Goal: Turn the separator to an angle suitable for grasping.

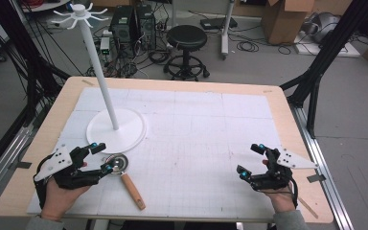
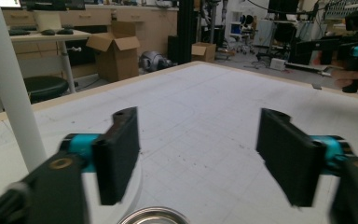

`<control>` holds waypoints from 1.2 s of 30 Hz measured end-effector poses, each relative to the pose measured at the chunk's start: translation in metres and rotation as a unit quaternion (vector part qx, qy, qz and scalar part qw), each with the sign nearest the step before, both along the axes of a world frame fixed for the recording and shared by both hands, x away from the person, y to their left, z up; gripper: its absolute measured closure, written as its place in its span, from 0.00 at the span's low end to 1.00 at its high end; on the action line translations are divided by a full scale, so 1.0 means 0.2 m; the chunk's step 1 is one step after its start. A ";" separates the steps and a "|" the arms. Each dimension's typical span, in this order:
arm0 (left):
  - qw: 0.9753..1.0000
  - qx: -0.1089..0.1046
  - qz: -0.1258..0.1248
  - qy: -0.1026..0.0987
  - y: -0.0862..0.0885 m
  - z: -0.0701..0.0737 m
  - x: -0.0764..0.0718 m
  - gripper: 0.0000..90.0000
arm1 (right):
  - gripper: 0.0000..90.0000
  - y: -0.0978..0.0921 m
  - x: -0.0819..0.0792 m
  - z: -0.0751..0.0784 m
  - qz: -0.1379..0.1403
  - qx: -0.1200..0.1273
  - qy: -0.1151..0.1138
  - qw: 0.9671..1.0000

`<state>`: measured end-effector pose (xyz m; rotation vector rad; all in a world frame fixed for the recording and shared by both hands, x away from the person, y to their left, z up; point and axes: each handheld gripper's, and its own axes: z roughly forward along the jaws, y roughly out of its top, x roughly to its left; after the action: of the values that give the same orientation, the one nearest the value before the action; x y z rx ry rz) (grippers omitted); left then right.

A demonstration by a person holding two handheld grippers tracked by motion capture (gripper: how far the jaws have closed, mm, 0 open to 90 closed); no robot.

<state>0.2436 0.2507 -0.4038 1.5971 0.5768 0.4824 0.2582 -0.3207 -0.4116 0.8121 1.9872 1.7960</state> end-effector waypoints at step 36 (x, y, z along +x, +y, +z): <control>0.989 0.114 -0.052 0.081 -0.16 -0.08 0.01 1.00 | 0.01 0.01 -0.01 -0.02 0.005 -0.013 0.010 1.000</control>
<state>0.2465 0.2191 -0.4192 1.8876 0.5716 0.3516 0.2568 -0.3185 -0.4164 0.8159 2.0270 1.7712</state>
